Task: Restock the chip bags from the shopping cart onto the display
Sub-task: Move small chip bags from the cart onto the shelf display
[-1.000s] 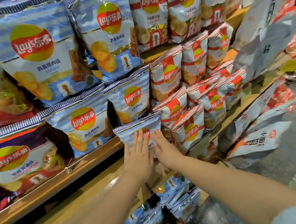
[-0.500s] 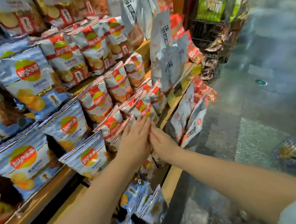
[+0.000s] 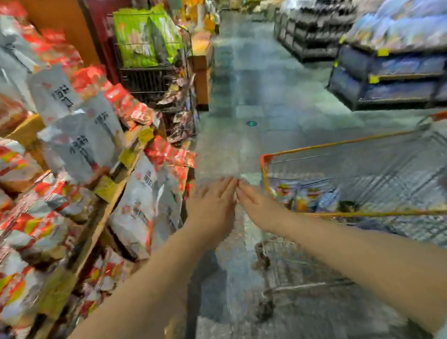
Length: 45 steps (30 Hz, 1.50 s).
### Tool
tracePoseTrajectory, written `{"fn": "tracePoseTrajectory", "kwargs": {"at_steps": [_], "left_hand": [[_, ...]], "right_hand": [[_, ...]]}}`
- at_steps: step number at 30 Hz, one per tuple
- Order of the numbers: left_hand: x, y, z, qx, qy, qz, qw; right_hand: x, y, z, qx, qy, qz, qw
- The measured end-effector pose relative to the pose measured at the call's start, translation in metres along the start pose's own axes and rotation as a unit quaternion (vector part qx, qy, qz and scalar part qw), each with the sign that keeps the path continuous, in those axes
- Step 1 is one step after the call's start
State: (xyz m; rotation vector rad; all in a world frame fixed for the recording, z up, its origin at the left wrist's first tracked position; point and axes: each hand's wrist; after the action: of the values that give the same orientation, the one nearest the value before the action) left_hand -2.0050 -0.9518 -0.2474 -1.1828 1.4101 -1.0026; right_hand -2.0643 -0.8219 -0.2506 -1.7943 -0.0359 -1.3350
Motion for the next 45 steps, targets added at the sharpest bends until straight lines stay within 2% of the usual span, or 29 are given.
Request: {"fn": "tracePoseTrajectory", "kwargs": {"at_steps": [6,10,18,22,25,30,33,36,39,45], "left_hand": [[-0.121,0.031,-0.054,0.035,0.052,0.041,0.997],[-0.169,0.046,-0.085,0.044,0.088,0.042,0.994],[-0.21,0.082,-0.164,0.096,0.156,0.014,0.983],[-0.203,0.109,-0.23,0.103,0.162,-0.017,0.981],[-0.184,0.124,-0.278,0.104,0.133,-0.03,0.985],[-0.151,0.164,-0.347,0.151,0.091,-0.081,0.981],[-0.146,0.191,-0.364,0.182,0.051,-0.077,0.979],[-0.156,0.217,-0.372,0.227,0.032,-0.086,0.97],[-0.17,0.242,-0.389,0.27,0.021,-0.1,0.957],[-0.206,0.3,-0.386,0.352,-0.072,-0.077,0.93]], "right_hand": [[-0.071,-0.095,0.052,-0.054,0.045,0.035,0.997],[-0.104,-0.137,0.073,-0.083,0.077,0.019,0.993],[-0.169,-0.189,0.06,-0.113,0.101,0.031,0.988],[-0.21,-0.224,0.026,-0.1,0.106,0.108,0.983],[-0.243,-0.25,-0.005,-0.076,0.121,0.144,0.979],[-0.308,-0.285,-0.05,-0.019,0.148,0.231,0.962],[-0.344,-0.291,-0.064,-0.011,0.178,0.226,0.958],[-0.381,-0.292,-0.074,0.037,0.206,0.223,0.952],[-0.423,-0.305,-0.092,0.11,0.171,0.279,0.938],[-0.504,-0.338,-0.101,0.218,0.09,0.328,0.915]]}}
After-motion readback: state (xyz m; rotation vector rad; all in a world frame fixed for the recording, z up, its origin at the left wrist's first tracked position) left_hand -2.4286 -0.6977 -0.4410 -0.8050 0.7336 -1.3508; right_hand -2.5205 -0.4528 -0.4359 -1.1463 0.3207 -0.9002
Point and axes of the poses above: each hand's wrist, its own z-axis away from the middle knuckle, its own y-axis out of the palm, x = y × z, and after that the axes turned 5 degrees about -y, right-handed
